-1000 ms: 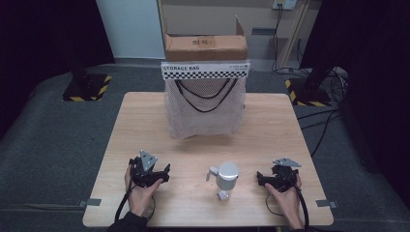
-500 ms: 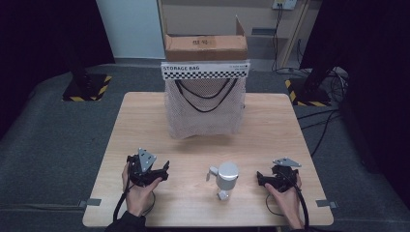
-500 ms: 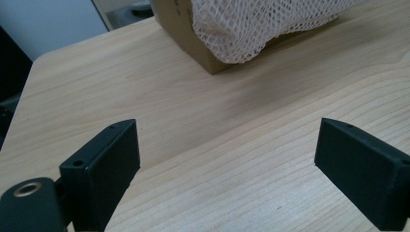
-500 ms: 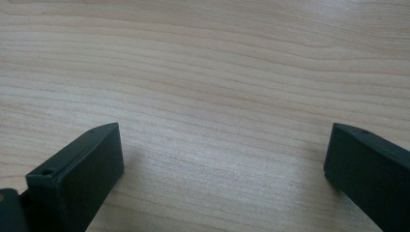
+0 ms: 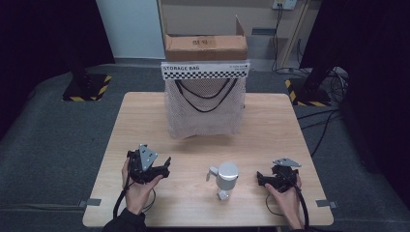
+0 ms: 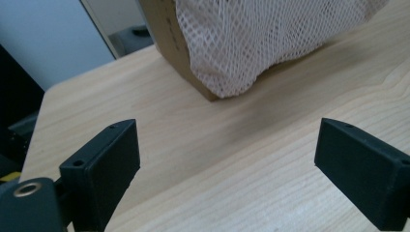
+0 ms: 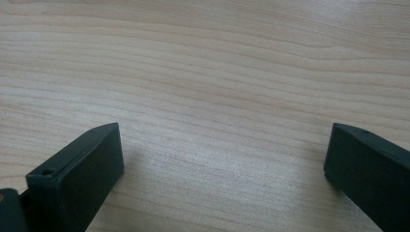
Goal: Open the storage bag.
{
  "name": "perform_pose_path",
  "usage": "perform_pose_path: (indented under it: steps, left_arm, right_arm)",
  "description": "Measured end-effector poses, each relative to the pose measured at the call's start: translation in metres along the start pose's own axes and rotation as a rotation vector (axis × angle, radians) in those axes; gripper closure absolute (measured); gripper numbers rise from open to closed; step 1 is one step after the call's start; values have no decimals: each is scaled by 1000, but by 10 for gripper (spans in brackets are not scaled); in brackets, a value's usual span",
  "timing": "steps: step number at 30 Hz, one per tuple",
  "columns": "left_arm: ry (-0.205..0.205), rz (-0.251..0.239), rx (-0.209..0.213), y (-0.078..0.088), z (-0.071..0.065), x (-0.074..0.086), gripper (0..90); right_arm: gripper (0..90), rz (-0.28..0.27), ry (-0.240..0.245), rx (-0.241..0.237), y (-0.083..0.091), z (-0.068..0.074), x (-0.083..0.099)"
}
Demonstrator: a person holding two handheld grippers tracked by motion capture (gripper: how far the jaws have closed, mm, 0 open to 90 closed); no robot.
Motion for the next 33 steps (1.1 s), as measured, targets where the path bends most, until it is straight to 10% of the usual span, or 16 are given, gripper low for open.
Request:
perform_pose_path:
  steps: [33]
  left_arm:
    - [-251, -96, -41, 4, -3, -91, 122]
  right_arm:
    - [4, 0, 1, 0, 0, 0, 0]
Point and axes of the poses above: each handheld gripper's, and its own axes: y roughly backward along the jaws, x roughly out of its underside, z roughly to its left, the point moved 4 cm from there along -y, roughly forward along the jaws, and after that the axes turned 4 degrees about z, right-handed, at the moved point
